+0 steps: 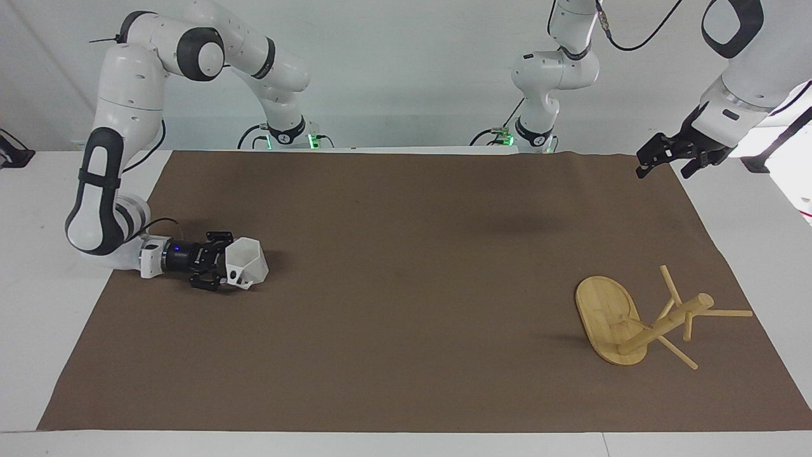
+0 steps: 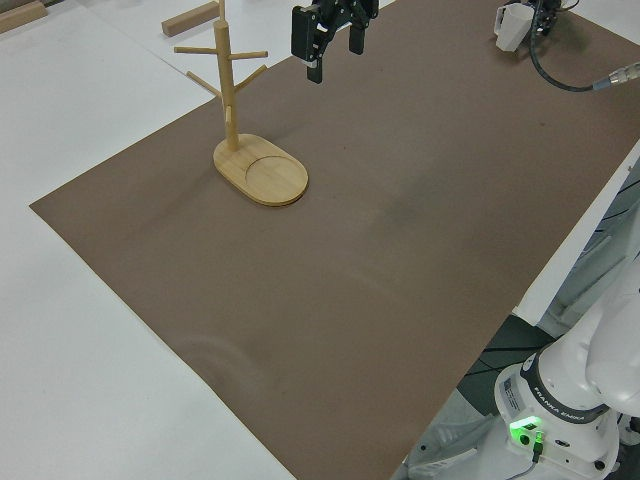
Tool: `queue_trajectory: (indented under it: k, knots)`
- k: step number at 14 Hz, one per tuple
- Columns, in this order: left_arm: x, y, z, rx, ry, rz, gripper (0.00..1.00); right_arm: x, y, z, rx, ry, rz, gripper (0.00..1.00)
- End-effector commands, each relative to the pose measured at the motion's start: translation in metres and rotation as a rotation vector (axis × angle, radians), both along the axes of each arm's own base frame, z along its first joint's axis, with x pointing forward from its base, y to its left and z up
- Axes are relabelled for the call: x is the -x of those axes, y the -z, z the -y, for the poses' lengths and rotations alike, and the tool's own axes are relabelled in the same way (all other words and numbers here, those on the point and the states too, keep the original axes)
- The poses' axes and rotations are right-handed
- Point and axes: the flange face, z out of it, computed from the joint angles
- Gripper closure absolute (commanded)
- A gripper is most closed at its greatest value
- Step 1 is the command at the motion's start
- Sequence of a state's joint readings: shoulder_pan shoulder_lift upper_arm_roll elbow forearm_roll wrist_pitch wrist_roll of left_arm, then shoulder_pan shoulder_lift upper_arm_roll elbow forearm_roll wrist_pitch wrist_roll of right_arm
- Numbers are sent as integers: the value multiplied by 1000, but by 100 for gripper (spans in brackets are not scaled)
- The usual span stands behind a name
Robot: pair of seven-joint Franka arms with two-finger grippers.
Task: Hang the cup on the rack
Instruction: 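Reach the open right gripper to the white cup and close on it, then lift the cup with the right gripper while the left gripper reaches toward it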
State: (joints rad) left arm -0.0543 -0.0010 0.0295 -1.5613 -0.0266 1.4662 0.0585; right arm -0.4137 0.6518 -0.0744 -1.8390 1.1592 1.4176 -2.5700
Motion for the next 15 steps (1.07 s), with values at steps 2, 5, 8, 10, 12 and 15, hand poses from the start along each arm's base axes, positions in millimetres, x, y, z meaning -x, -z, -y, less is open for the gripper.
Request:
queue_trajectory:
  k: [2, 5, 8, 10, 12, 15]
  knots:
    - [11, -1, 1, -1, -8, -8, 0, 3, -6, -12, 2, 7, 51, 0]
    - [11, -1, 1, -1, -9, -9, 0, 0, -6, -23, 3, -12, 55, 7]
    - [11, -1, 1, -1, -11, -9, 0, -5, -8, -23, 19, -8, 58, 69]
    - [11, 0, 3, -1, -8, -8, 0, -15, -14, -45, 0, -38, 53, 83]
    - [13, 4, 2, -1, -10, -8, 0, -37, -47, -84, -13, -62, 64, 87]
    - [14, 6, 9, -5, -23, -8, 0, -66, -99, -173, -1, -45, 23, 88]
